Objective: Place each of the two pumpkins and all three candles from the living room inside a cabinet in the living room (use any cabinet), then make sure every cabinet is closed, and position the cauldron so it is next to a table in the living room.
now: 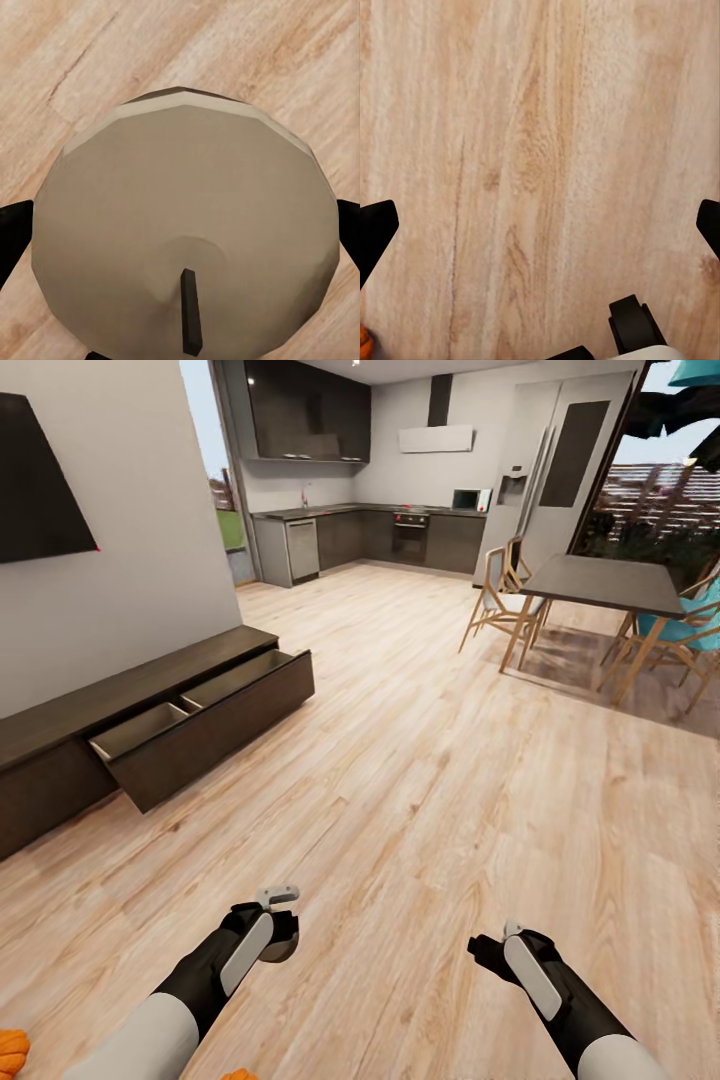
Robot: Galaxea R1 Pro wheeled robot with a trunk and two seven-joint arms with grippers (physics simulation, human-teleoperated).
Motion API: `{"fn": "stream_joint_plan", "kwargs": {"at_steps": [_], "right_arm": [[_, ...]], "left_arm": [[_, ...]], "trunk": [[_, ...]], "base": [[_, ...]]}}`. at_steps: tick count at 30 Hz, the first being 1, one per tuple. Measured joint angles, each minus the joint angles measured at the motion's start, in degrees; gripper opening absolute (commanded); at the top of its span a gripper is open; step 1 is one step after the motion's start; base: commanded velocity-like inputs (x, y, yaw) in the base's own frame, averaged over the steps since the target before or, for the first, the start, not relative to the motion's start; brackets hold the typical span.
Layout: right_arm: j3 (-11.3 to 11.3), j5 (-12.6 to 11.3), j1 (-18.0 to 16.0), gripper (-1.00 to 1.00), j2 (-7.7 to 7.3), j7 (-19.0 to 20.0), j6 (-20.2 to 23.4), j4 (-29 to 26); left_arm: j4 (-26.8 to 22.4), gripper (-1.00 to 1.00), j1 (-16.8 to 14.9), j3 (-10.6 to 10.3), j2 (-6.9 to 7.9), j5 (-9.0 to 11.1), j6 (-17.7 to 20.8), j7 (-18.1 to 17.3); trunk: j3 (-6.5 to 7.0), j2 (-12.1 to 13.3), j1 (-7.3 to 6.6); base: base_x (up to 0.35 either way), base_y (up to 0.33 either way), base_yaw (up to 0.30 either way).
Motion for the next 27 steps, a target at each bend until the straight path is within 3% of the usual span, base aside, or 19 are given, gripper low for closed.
{"fn": "stream_joint_plan", "kwargs": {"at_steps": [6,21,27], "right_arm": [[-0.03,-0.01,0.00,1.00,0.00,0.00,0.00,-0.01],[-0.06,-0.07,0.03,1.00,-0.17,0.00,0.00,-0.01],[-0.06,-0.09,0.01,1.00,-0.17,0.00,0.08,-0.01]], "left_arm": [[0.01,-1.00,-0.01,-0.08,0.04,-0.05,0.01,0.00],[0.03,-1.00,0.00,-0.13,0.00,0.02,0.00,0.00],[0.00,-1.00,0.00,-0.12,0.06,-0.01,0.00,0.00]], "trunk": [[0.00,0.00,0.00],[0.00,0.00,0.01],[0.00,0.00,0.00]], "base": [[-0.003,0.007,-0.142],[-0.030,0.008,-0.266],[-0.007,0.002,-0.079]]}}
